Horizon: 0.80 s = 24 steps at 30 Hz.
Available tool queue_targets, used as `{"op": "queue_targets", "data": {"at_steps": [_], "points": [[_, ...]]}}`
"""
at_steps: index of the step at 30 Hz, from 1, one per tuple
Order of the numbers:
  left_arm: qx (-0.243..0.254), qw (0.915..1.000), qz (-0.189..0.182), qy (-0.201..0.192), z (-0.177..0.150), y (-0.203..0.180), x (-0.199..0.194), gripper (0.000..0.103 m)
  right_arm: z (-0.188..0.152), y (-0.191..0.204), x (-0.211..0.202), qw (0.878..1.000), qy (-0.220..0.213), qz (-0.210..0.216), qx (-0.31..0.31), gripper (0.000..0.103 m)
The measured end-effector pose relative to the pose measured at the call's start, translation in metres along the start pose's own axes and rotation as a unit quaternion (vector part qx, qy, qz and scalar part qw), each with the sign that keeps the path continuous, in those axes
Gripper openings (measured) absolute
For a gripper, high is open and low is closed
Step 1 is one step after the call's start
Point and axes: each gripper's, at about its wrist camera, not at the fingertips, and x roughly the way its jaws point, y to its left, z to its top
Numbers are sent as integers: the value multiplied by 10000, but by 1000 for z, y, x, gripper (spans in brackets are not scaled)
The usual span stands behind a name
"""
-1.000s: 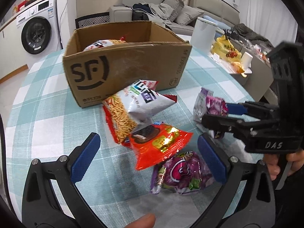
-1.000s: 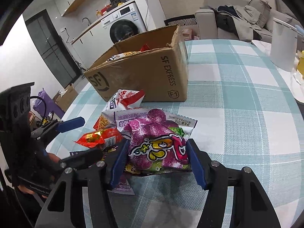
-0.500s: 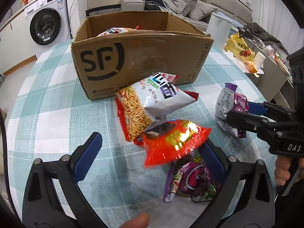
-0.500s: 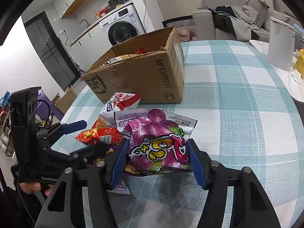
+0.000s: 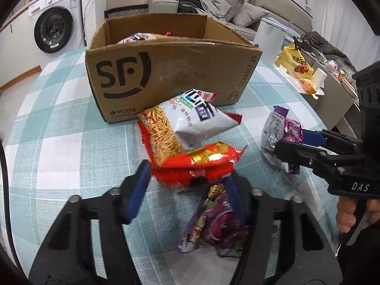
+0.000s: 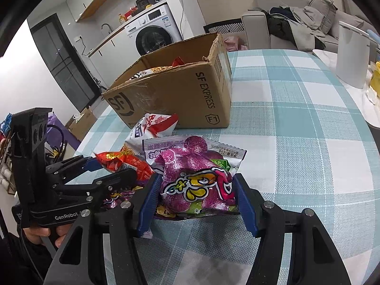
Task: Organize snacks
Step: 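Grasp the red snack bag with the left tool while the right tool holds the purple candy bag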
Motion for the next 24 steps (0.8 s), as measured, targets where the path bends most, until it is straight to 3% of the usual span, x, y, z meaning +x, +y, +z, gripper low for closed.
{"op": "queue_targets", "data": {"at_steps": [4, 24], "points": [[80, 9999, -21, -85, -2, -2, -5, 41, 0, 0, 0, 10000, -7, -7, 14, 62], [49, 9985, -199, -505, -1, 6, -37, 37, 3, 7, -11, 9996, -263, 91, -74, 62]]}}
